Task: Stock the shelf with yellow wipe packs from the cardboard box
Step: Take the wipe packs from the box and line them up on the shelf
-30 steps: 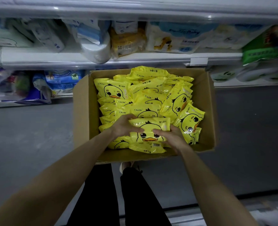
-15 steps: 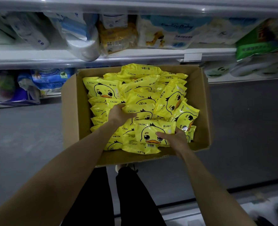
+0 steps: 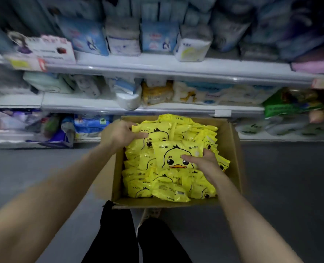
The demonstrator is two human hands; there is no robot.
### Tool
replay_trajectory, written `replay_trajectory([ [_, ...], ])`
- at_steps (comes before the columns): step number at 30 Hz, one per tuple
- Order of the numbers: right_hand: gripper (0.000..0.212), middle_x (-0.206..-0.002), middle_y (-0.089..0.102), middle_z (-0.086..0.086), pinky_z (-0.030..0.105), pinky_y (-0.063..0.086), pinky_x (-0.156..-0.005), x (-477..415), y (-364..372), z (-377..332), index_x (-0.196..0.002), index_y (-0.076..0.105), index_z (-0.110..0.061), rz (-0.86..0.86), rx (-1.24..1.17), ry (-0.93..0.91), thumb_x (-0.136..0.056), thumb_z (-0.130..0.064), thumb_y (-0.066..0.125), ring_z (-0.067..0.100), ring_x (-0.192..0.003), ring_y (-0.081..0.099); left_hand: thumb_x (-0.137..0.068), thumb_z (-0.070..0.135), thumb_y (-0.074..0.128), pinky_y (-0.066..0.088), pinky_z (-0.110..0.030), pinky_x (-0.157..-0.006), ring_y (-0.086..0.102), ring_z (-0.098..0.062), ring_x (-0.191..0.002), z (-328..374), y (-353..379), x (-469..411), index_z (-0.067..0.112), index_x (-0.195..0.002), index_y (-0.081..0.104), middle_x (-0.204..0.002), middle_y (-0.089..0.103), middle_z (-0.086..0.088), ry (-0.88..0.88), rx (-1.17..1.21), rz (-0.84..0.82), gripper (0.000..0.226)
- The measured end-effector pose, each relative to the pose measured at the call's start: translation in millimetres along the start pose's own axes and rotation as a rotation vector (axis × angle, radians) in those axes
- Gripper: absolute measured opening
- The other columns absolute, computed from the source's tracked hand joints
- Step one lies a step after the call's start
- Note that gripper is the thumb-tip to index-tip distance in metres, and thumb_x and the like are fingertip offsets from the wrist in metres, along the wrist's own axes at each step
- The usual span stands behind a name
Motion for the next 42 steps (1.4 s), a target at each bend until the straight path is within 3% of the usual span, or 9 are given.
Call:
replay_trajectory([
  [2,0.113,-0.144,0.041,0.003,0.045,0.04,-0.104,12.3,4.1,-40.3,-0.144,0.034,-0.009,-0.013,0.042,-0.085,-0.051,-0.043,0.089,0.027,-0.13,0.042,-0.043,0.066,0.081,0.054,-0.037,-0.084,0.066,-0.018,-0.091,21.2,-32.3,13.0,0.016,-0.107,0.07,-0.109,0.069,-0.002,0.048,0.079,0.037,0.082],
  [5,0.08,-0.125,0.057,-0.001,0.035,0.043,-0.097,30.5,10.5,-98.5,-0.127,0.047,-0.006,-0.05,0.032,-0.209,-0.062,-0.03,0.087,0.023,-0.117,0.051,-0.057,0.038,0.087,0.05,-0.03,-0.063,0.062,-0.018,-0.068,61.2,-80.1,35.2,0.018,-0.074,0.073,-0.071,0.07,0.002,0.146,0.098,0.122,0.029],
  [8,0.092,-0.115,0.066,0.003,0.04,0.048,-0.096,50.9,20.5,-156.4,-0.118,0.058,-0.013,-0.078,0.047,-0.337,-0.039,-0.044,0.093,0.025,-0.111,0.06,-0.063,0.023,0.084,0.051,-0.029,-0.065,0.063,-0.011,-0.062,101.2,-130.8,59.2,0.021,-0.063,0.071,-0.065,0.071,0.006,0.268,0.127,0.201,0.013],
  [13,0.033,-0.089,0.073,-0.001,0.031,0.053,-0.081,80.0,35.7,-249.4,-0.089,0.066,-0.016,-0.12,0.056,-0.537,-0.063,-0.01,0.085,0.02,-0.088,0.069,-0.052,0.043,0.088,0.051,-0.035,-0.07,0.06,-0.017,-0.068,154.0,-211.2,92.4,0.009,-0.078,0.074,-0.084,0.072,-0.018,0.385,0.147,0.337,0.045],
  [16,0.033,-0.09,0.074,0.002,0.033,0.053,-0.081,99.0,48.6,-297.3,-0.092,0.067,-0.013,-0.14,0.046,-0.649,-0.064,-0.005,0.083,0.019,-0.085,0.069,-0.064,0.029,0.085,0.052,-0.024,-0.056,0.061,-0.009,-0.057,185.7,-250.5,114.5,0.011,-0.076,0.073,-0.067,0.071,-0.003,0.454,0.145,0.397,0.024],
  [21,0.035,-0.093,0.073,-0.001,0.031,0.053,-0.082,118.2,66.6,-359.5,-0.094,0.066,-0.016,-0.141,0.066,-0.763,-0.065,-0.013,0.085,0.014,-0.086,0.069,-0.066,0.031,0.081,0.053,-0.043,-0.085,0.067,-0.025,-0.08,223.6,-303.4,129.6,0.008,-0.089,0.072,-0.087,0.073,-0.003,0.523,0.118,0.47,0.034],
  [32,0.04,-0.097,0.071,-0.007,0.02,0.045,-0.068,113.6,110.7,-462.0,-0.102,0.064,-0.017,-0.132,0.034,-0.881,-0.067,-0.019,0.083,0.005,-0.087,0.065,-0.056,0.045,0.082,0.041,-0.031,-0.067,0.052,-0.017,-0.071,284.4,-394.9,81.2,0.0,-0.088,0.071,-0.083,0.07,-0.015,0.513,0.036,0.549,0.056],
  [36,0.035,-0.091,0.065,-0.014,0.016,0.04,-0.063,98.4,128.7,-491.4,-0.09,0.058,-0.028,-0.106,0.028,-0.866,-0.067,-0.022,0.083,-0.001,-0.082,0.059,-0.065,0.035,0.082,0.044,-0.03,-0.064,0.051,-0.017,-0.07,306.7,-413.9,51.0,0.009,-0.082,0.07,-0.077,0.063,-0.002,0.517,-0.075,0.552,0.033],
  [42,0.035,-0.095,0.063,-0.005,0.019,0.043,-0.063,62.2,142.6,-522.5,-0.091,0.058,-0.018,0.002,0.064,-0.821,-0.068,-0.024,0.083,0.005,-0.081,0.058,-0.073,0.035,0.078,0.042,-0.027,-0.087,0.053,-0.028,-0.117,329.9,-436.2,3.9,0.005,-0.128,0.055,-0.126,0.058,-0.014,0.486,-0.253,0.589,0.067],
])
Point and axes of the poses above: each hand's wrist, its own x-axis away from the middle knuckle, its own y-axis out of the palm, z = x × y, the point moved 3 cm from there along -x, towards the middle knuckle
